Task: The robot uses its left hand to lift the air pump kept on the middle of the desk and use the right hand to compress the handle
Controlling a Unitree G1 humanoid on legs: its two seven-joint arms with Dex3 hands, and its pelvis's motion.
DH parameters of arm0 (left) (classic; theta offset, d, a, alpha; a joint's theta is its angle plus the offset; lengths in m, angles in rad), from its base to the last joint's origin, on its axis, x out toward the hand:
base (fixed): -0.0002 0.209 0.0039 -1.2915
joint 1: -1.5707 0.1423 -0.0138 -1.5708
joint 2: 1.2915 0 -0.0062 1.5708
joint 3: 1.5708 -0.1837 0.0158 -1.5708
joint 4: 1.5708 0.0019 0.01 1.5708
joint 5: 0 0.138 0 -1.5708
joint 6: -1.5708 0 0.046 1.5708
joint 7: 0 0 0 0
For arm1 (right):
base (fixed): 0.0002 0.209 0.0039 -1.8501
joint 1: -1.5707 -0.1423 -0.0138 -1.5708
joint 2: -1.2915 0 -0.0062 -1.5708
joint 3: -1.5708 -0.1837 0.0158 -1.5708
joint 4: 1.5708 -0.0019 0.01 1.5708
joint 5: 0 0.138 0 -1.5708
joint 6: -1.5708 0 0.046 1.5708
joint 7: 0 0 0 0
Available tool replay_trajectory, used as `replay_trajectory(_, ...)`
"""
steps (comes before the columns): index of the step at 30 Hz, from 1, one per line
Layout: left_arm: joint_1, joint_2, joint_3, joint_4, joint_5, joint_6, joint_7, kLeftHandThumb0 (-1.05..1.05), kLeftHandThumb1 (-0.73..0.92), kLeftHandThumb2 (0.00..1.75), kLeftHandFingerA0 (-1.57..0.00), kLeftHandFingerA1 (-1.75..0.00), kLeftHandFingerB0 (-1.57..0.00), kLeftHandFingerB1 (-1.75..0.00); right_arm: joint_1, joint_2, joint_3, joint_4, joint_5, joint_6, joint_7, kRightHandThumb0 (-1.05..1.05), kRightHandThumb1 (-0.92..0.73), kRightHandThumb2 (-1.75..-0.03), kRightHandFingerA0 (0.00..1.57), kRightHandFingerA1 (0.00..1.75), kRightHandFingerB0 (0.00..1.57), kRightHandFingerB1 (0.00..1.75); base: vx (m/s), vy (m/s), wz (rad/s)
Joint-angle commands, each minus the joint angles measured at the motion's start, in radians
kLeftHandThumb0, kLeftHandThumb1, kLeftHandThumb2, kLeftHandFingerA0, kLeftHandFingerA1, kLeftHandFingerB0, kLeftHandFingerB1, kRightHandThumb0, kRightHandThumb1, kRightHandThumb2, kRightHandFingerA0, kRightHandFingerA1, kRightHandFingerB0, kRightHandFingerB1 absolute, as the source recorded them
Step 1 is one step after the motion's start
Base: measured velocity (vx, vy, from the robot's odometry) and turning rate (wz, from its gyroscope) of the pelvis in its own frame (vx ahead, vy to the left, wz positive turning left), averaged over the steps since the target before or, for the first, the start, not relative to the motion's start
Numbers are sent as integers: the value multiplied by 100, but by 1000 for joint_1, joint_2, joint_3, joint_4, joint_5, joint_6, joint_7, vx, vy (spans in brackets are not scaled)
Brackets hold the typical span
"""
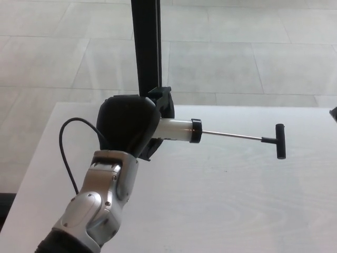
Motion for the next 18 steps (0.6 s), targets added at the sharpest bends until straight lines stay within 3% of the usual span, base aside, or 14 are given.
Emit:
replay_trajectory(1,-33,5,20,-16,-9,10,-8,-18,56,103,-91,-175,-68,-159,47,34,9,44,33,-3,21,-92,-88,-128,0,18,0,19,0,0,0)
replay_trajectory(2,-32,3,25,-23,-19,2,-7,-17,57,99,-88,-175,-67,-159,54,47,11,40,36,4,16,-91,-88,-127,0,18,0,19,0,0,0)
replay_trajectory(4,-42,6,25,-33,-12,2,-8,-17,59,98,-88,-166,-72,-139,59,58,24,41,25,16,6,-92,-92,-129,0,17,0,18,0,0,0)
replay_trajectory(6,-50,0,29,-48,-18,5,-17,-16,54,103,-87,-175,-70,-150,61,74,36,38,13,30,-14,-98,-92,-129,0,14,0,16,0,0,0)
replay_trajectory(15,-54,-10,26,-68,-12,7,-19,-16,54,103,-89,-175,-70,-155,44,75,61,36,7,65,-9,-97,-92,-129,0,11,0,13,0,0,0)
replay_trajectory(16,-54,-12,24,-68,-6,17,-20,-16,52,105,-91,-175,-74,-146,39,77,57,36,13,65,-11,-97,-92,-129,0,11,0,13,0,0,0)
replay_trajectory(18,-49,-15,22,-67,-5,16,-16,-15,52,105,-92,-175,-75,-147,36,82,55,33,13,64,-20,-100,-92,-128,0,9,0,11,0,0,0)
